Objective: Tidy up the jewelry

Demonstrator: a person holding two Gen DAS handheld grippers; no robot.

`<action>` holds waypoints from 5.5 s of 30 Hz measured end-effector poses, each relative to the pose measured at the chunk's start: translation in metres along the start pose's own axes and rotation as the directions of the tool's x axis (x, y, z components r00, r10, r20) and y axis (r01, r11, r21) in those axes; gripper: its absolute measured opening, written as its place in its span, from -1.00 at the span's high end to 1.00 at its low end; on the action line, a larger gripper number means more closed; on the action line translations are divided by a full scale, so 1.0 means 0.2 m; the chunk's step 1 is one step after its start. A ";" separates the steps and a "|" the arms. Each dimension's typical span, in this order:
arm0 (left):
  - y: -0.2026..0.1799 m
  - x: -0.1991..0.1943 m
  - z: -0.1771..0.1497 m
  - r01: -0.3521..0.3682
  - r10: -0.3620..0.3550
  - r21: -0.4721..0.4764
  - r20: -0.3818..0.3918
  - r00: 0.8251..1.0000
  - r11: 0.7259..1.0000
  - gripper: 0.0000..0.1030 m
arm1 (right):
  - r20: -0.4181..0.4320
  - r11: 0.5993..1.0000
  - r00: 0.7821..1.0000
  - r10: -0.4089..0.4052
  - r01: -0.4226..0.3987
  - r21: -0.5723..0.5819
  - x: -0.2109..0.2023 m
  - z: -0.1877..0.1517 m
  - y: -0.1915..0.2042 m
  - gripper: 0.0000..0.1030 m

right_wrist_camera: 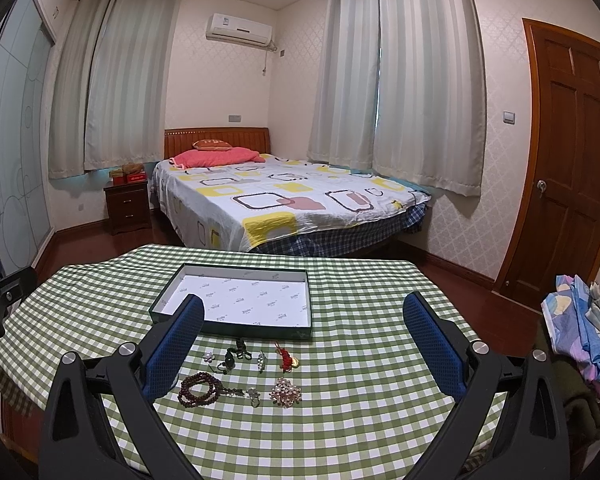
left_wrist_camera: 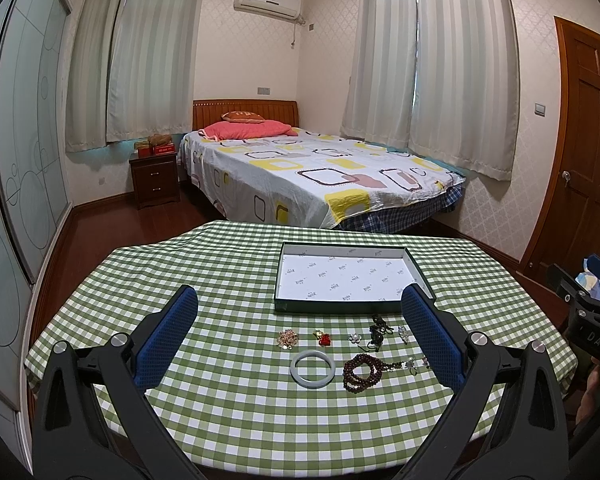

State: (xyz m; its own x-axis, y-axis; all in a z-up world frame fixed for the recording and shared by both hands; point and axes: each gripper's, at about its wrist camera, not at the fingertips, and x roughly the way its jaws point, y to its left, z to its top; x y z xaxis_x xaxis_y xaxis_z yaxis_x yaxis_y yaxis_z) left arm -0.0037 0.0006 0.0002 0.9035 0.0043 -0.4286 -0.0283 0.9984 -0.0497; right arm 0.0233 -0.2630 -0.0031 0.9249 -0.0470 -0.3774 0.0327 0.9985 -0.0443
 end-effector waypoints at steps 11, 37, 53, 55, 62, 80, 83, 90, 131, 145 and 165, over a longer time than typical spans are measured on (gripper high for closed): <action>0.01 0.01 0.01 -0.002 0.002 0.000 0.014 1.000 1.000 -0.92 | 0.013 1.000 1.000 0.026 -0.026 0.012 0.02 -0.04 -0.02 -0.89; 0.12 0.95 -0.54 -0.055 0.033 -0.059 -0.319 0.947 0.997 -0.92 | -0.298 0.999 0.954 0.031 -0.017 0.049 0.86 -0.67 -0.03 -0.86; 0.08 1.12 -0.61 -0.070 0.044 -0.055 -0.381 0.924 0.996 -0.85 | -0.456 0.999 0.889 0.046 -0.036 0.031 1.07 -0.77 0.02 -0.18; 0.07 1.13 -0.62 -0.069 0.046 -0.047 -0.387 0.921 0.996 -0.85 | -0.459 0.999 0.887 0.046 -0.037 0.029 1.08 -0.78 0.02 -0.19; 0.05 1.14 -0.63 -0.075 0.054 -0.038 -0.394 0.917 0.996 -0.85 | -0.450 1.000 0.893 0.021 -0.020 0.007 1.07 -0.77 0.02 -0.35; 0.02 1.14 -0.65 -0.081 0.062 -0.033 -0.389 0.919 0.996 -0.85 | -0.482 0.998 0.875 0.044 -0.021 0.053 1.11 -0.79 -0.01 -0.53; 0.02 1.14 -0.66 -0.080 0.057 -0.042 -0.397 0.916 0.996 -0.85 | -0.499 0.997 0.864 0.061 -0.027 0.075 1.12 -0.81 -0.02 -0.53; 0.01 1.16 -0.67 -0.084 0.065 -0.028 -0.407 0.911 0.996 -0.85 | -0.479 0.996 0.874 0.082 -0.049 0.080 1.10 -0.82 -0.02 -0.14; -0.09 1.21 -0.72 0.005 0.003 0.019 -0.429 0.903 1.000 -0.34 | -0.415 0.985 0.898 0.149 -0.100 0.139 1.03 -0.82 -0.03 0.28; -0.06 1.19 -0.71 -0.007 0.003 -0.009 -0.411 0.912 1.000 -0.34 | -0.396 0.985 0.906 0.153 -0.104 0.140 1.00 -0.82 -0.04 0.28; -0.06 0.98 -0.33 0.041 -0.047 -0.030 -0.239 0.970 0.999 -0.34 | -0.204 0.975 0.960 0.190 -0.160 0.152 0.87 -0.42 -0.04 0.28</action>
State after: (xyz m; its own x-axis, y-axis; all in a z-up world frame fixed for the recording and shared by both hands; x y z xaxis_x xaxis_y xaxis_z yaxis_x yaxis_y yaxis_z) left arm 0.1448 -0.0151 -0.1426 0.7752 -0.0562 -0.6292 -0.0040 0.9956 -0.0938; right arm 0.1528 -0.2817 -0.1455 0.8171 0.1383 -0.5597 -0.0589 0.9858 0.1575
